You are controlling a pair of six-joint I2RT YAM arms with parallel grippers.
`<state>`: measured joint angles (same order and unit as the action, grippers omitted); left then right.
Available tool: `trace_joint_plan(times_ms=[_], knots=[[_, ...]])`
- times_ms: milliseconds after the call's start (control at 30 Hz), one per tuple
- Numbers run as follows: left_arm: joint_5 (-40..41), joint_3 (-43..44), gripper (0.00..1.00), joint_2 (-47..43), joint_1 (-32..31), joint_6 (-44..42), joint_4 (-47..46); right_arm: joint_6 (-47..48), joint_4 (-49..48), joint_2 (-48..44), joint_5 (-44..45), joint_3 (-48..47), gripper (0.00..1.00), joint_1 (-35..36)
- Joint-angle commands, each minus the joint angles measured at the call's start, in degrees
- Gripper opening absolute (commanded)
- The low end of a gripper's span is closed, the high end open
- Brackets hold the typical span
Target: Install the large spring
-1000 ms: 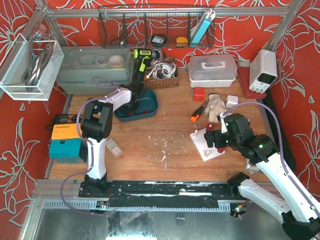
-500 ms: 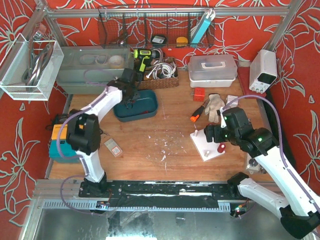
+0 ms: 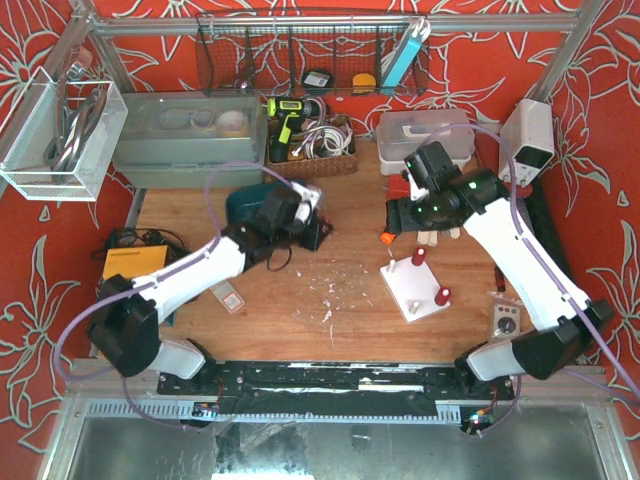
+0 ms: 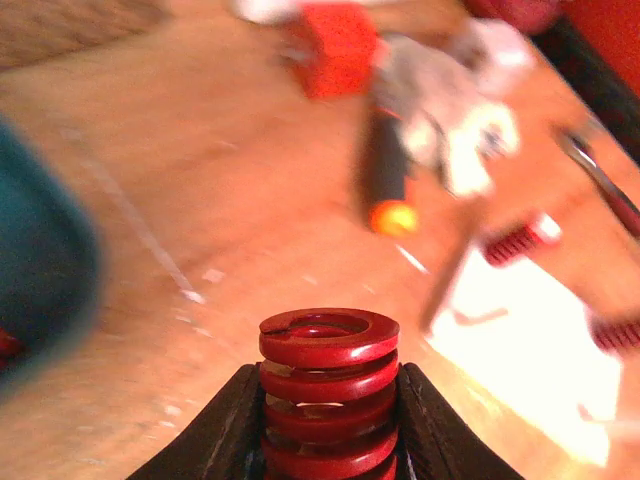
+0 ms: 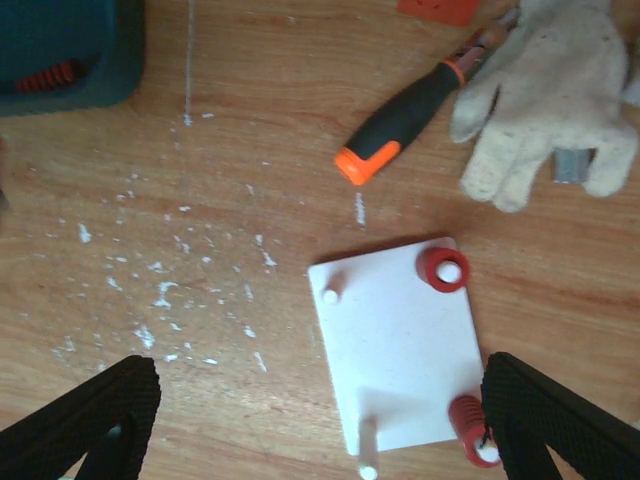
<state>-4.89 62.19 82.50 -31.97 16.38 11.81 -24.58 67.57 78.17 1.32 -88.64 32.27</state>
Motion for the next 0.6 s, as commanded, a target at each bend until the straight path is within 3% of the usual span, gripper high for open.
trace_joint_plan(times_ms=[0,133,267,567], knots=[[-9.47,-12.01,0.03,-9.91,-3.97,-11.94,-20.52,0.09,7.15,4.74,-10.94,-9.45,0.86,-0.4],[-15.39,-25.29,0.03,-18.95,-5.14,-17.89,-35.55,-1.96,7.4,8.39,-24.72,-14.09,0.8,-0.44],[-17.23,-28.88,0.03,-22.71,-5.54,-21.34,-37.31,-5.09,2.03,8.72,-38.84,-12.12,0.67,-0.01],[-17.17,-27.5,0.02,-21.8,-8.36,-26.44,-37.59,-1.13,2.55,11.81,-42.77,-12.36,0.71,3.22]])
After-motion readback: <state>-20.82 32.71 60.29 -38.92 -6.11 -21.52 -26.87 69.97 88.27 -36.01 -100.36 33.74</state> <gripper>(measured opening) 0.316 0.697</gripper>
